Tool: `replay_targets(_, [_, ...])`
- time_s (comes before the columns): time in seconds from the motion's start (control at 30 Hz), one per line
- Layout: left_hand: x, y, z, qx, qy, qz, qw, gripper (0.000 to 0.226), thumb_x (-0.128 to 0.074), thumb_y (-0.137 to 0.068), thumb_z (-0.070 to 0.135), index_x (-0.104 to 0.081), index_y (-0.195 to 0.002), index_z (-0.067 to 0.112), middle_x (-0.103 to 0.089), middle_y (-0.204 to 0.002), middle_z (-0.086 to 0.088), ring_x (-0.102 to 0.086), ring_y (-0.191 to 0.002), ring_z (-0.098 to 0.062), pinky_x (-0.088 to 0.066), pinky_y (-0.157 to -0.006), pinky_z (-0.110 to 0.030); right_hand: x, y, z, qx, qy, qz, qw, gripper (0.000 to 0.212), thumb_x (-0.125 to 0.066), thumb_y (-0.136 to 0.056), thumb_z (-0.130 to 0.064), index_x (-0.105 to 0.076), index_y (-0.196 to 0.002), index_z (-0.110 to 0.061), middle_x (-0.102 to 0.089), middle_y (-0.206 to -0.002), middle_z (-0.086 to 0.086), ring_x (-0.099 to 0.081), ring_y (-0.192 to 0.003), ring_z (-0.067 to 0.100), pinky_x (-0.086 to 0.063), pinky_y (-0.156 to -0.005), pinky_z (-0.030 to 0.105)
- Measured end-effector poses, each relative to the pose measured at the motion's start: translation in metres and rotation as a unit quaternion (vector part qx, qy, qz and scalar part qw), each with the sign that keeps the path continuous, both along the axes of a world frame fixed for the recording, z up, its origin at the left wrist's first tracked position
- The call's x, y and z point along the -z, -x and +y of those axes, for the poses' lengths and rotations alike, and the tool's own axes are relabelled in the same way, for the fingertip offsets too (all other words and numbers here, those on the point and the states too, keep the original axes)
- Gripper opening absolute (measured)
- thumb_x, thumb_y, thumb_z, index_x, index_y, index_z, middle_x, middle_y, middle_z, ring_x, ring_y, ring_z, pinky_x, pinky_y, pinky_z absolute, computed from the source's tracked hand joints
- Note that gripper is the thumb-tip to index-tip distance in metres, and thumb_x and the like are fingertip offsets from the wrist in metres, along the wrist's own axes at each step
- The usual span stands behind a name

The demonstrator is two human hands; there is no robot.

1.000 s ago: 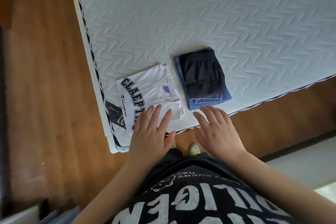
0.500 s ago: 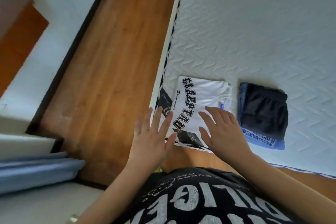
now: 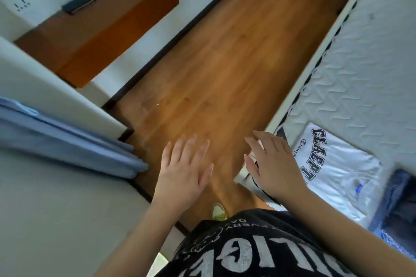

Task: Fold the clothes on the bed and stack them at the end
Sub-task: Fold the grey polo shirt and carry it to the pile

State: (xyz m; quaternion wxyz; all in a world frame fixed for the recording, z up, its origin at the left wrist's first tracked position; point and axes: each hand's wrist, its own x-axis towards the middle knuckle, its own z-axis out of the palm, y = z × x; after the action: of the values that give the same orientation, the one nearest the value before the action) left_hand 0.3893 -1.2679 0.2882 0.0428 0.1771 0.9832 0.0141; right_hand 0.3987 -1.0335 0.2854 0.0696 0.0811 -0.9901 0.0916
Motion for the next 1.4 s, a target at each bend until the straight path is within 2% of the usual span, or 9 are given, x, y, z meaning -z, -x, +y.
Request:
replay_targets(0.17, [-0.002,0.013,-0.025,-0.034,-0.002,0.000,0.999,0.058,-0.028,-0.100,0.056,-0.037,-0.149,0.028,-0.041,-0.151,-0.005,-0.031,-0.144,-0.029,-0.024,-0.117,-0.056,0.003,0.025,-0.025,-0.055,-0.023,0.021,0.998,0.040,-0.044,-0.096,-0.036,-0.059,-0.124,-0.013,-0.057,-0.126,0.010,-0.052,-0.119,0.029,-0.037,-0.100,0.041])
replay_targets(0.37, [-0.001,0.031,-0.034,-0.075,-0.020,0.008,0.997,0.056,-0.033,-0.099,0.054,-0.039,-0.147,0.027,-0.043,-0.150,-0.007,-0.034,-0.142,-0.030,-0.026,-0.116,-0.056,0.011,0.060,-0.035,-0.093,-0.028,0.020,0.995,0.041,-0.048,-0.095,-0.032,-0.057,-0.129,-0.012,-0.059,-0.125,0.011,-0.055,-0.117,0.032,-0.042,-0.100,0.044])
replay_targets(0.53, [0.010,0.069,-0.034,-0.071,-0.011,-0.006,0.997,0.056,-0.029,-0.099,0.056,-0.038,-0.148,0.029,-0.042,-0.150,-0.006,-0.033,-0.143,-0.029,-0.022,-0.117,-0.054,0.025,0.100,-0.038,-0.110,-0.012,0.003,0.994,0.046,-0.050,-0.094,-0.038,-0.054,-0.133,-0.015,-0.058,-0.128,0.010,-0.054,-0.119,0.032,-0.042,-0.100,0.045])
replay_targets(0.7, [0.024,0.143,-0.024,-0.035,-0.002,-0.039,0.999,0.055,-0.029,-0.100,0.054,-0.041,-0.146,0.026,-0.044,-0.148,-0.007,-0.037,-0.139,-0.029,-0.026,-0.116,-0.053,0.034,0.171,-0.018,-0.041,0.006,-0.018,0.999,0.042,-0.041,-0.095,-0.041,-0.063,-0.119,-0.014,-0.057,-0.133,0.009,-0.054,-0.121,0.030,-0.040,-0.101,0.043])
replay_targets(0.83, [0.017,0.217,-0.011,-0.003,0.019,-0.052,0.998,0.055,-0.032,-0.098,0.053,-0.044,-0.144,0.025,-0.047,-0.145,-0.008,-0.040,-0.136,-0.029,-0.028,-0.114,-0.052,0.032,0.229,0.001,-0.008,0.015,-0.025,1.000,0.044,-0.039,-0.096,-0.042,-0.061,-0.125,-0.016,-0.056,-0.134,0.008,-0.052,-0.122,0.028,-0.040,-0.101,0.041])
replay_targets(0.93, [0.001,0.273,0.003,0.011,0.009,-0.023,1.000,0.053,-0.028,-0.100,0.052,-0.043,-0.143,0.024,-0.051,-0.140,-0.010,-0.043,-0.135,-0.032,-0.033,-0.111,-0.053,0.027,0.265,0.013,-0.003,0.016,-0.031,0.999,0.044,-0.039,-0.097,-0.041,-0.059,-0.128,-0.017,-0.054,-0.134,0.006,-0.051,-0.123,0.026,-0.041,-0.102,0.042])
replay_targets(1.17, [-0.021,0.366,0.037,0.012,-0.015,-0.033,0.999,0.059,-0.021,-0.100,0.054,-0.045,-0.144,0.024,-0.050,-0.144,-0.008,-0.043,-0.137,-0.030,-0.035,-0.112,-0.053,0.008,0.356,0.020,-0.029,-0.019,-0.044,0.998,0.040,-0.058,-0.090,-0.032,-0.060,-0.126,-0.017,-0.057,-0.133,0.008,-0.054,-0.122,0.028,-0.044,-0.101,0.044])
replay_targets(1.4, [-0.007,0.471,0.050,0.105,-0.025,-0.036,0.994,0.054,-0.028,-0.100,0.053,-0.049,-0.143,0.026,-0.048,-0.146,-0.004,-0.040,-0.139,-0.028,-0.029,-0.115,-0.047,0.006,0.454,0.035,0.010,-0.018,-0.024,0.999,0.040,-0.057,-0.092,-0.031,-0.055,-0.130,-0.018,-0.056,-0.134,0.007,-0.054,-0.122,0.026,-0.044,-0.102,0.043])
